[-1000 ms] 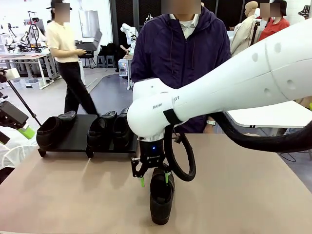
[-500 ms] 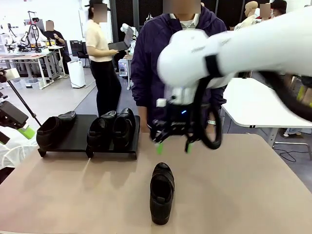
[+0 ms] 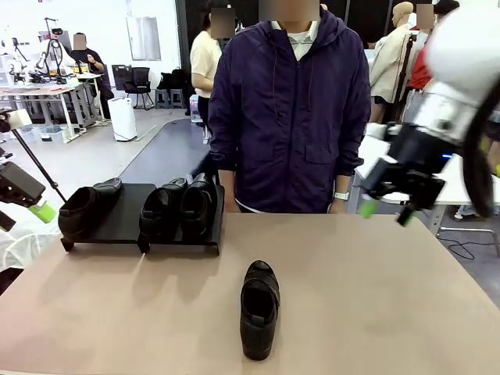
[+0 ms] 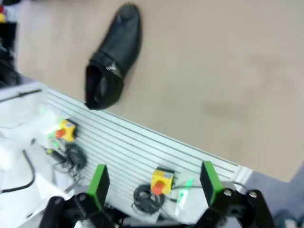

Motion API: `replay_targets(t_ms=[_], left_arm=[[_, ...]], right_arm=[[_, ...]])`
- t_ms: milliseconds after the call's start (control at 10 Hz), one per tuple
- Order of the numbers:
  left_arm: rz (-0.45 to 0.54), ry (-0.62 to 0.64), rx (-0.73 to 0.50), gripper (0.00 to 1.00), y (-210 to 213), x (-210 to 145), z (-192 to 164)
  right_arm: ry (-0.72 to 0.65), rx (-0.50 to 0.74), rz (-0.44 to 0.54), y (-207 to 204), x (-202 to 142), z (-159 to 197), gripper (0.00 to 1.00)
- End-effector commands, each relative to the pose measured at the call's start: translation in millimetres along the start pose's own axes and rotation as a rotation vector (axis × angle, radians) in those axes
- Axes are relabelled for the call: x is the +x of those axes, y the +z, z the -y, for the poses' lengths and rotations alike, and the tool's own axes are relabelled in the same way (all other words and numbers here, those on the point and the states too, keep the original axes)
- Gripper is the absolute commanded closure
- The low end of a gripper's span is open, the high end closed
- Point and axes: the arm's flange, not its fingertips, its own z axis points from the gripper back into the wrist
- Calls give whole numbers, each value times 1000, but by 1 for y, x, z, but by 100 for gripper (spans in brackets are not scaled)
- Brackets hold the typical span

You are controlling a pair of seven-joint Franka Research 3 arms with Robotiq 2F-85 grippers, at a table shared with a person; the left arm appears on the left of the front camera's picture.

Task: Organize the shoes by placing them on the stand.
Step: Pick up one Shoe and place it in the middle of the table.

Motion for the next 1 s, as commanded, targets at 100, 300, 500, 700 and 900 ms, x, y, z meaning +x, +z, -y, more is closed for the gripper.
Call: replay_targets(t_ms=[100, 300, 500, 700, 900], left_arm=[[-8, -15, 9, 0, 1, -2, -2], [-8, -15, 9, 0, 1, -2, -2], [-8, -15, 9, 0, 1, -2, -2], [-8, -15, 9, 0, 1, -2, -2], [-8, -15, 9, 0, 1, -2, -2]], right_arm=[[24, 20, 247, 12, -44, 50, 0], [42, 101, 283, 17, -59, 77, 0], [-14, 37, 245, 27, -57, 74, 0], [-14, 37, 245, 27, -57, 74, 0], [-14, 37, 245, 27, -57, 74, 0]])
